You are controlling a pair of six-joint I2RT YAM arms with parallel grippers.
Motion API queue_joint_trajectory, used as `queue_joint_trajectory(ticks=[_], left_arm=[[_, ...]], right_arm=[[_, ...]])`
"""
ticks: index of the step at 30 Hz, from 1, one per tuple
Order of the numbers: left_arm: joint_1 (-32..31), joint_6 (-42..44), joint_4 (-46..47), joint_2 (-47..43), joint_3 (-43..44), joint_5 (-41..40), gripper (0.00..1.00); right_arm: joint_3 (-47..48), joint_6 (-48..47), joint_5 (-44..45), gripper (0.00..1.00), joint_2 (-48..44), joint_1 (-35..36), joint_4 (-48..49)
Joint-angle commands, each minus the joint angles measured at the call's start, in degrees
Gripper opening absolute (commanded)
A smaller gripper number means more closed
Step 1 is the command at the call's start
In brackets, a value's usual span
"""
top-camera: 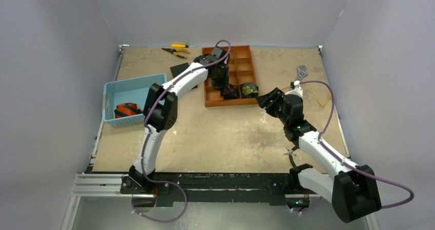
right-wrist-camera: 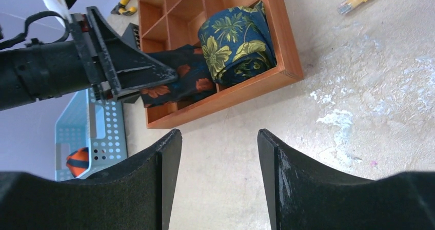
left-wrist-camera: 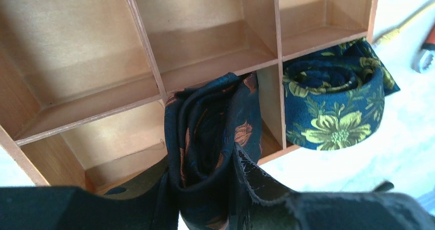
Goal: Roll the ties
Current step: Place the tie in the storage box.
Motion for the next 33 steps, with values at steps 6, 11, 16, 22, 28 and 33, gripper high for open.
queue_joint_trajectory(ticks=[6,11,16,22,28,33], left_arm=[[-3.4,-5.7,-7.3,7.5,10.7,-16.7,0.00],[-4.3,-8.5,-7.0,8.2,11.7,-17.1,0.00],[-5.5,-9.9,-6.8,8.8,13.6,-17.3,0.00],[-6.8,-10.0,-7.1,10.3,16.2,-17.4,0.00],[-8.0,-9.3,-6.0,10.4,16.4,-19.5,0.00],[-8.5,-8.9,-5.5,11.4,16.4,-19.2,0.00]], right_arm=[[-2.0,0.0,0.9,0.60,-4.1,-0.2,0.0],[-3.2,-0.2,0.7,0.60,-4.9,-0.2,0.1],[-3.5,-0.4,0.4,0.60,-4.9,-0.2,0.3],[-3.8,-0.7,0.2,0.60,-4.4,-0.2,0.4],[-4.1,-0.8,0.2,0.60,-4.1,-0.2,0.7],[-3.8,-1.0,-0.2,0.60,-3.5,-0.2,0.9]])
